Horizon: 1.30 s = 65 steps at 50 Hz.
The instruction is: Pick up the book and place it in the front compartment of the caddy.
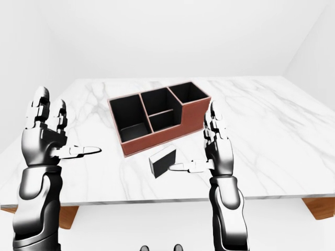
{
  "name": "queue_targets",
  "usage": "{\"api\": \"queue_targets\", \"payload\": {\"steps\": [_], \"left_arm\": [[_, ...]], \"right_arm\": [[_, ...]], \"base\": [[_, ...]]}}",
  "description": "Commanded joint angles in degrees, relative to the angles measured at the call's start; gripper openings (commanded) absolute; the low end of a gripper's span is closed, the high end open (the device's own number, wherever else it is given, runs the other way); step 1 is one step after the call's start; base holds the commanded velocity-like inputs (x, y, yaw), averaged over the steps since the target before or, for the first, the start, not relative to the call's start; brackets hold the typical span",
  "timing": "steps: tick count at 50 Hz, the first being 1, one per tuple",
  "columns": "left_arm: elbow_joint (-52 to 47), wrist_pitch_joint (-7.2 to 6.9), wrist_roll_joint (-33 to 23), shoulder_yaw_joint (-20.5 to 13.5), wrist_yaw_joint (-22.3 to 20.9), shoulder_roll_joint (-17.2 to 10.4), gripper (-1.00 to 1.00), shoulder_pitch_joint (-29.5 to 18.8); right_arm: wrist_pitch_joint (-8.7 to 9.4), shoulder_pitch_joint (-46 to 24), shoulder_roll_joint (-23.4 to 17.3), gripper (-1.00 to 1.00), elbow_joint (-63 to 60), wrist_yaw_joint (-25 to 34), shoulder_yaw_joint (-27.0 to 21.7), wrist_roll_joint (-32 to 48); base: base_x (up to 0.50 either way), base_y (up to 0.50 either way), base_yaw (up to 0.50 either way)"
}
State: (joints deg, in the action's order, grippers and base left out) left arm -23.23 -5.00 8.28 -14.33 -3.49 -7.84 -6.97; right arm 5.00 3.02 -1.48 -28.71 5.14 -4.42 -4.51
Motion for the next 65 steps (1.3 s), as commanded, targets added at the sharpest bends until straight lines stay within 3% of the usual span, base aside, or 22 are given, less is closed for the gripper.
{"api": "queue_targets", "payload": {"steps": [1,17,45,65], "left_arm": [[-0.4,0.0,0.8,-0.9,0.2,-0.6,1.0,-0.7],[0.0,0.0,0.7,-0.6,0.3,-0.6,1.0,-0.6],[0.2,0.0,0.0,0.1,0.0,-0.1,1.0,-0.2],[0.1,0.0,0.0,-0.1,-0.1,-0.2,1.0,-0.2]], "right_arm": [[0.0,0.3,0.1,1.0,-1.1,0.2,0.3,0.5],[0.0,0.2,0.2,1.0,-0.8,0.6,0.4,0.3],[0.0,0.2,0.1,1.0,-2.7,1.0,-0.4,-1.9],[0.0,0.4,0.2,1.0,-1.1,0.6,0.9,0.3]], "base": [[0.5,0.0,0.0],[0.48,0.01,0.0],[0.0,0.13,0.0],[0.44,-0.04,0.0]]}}
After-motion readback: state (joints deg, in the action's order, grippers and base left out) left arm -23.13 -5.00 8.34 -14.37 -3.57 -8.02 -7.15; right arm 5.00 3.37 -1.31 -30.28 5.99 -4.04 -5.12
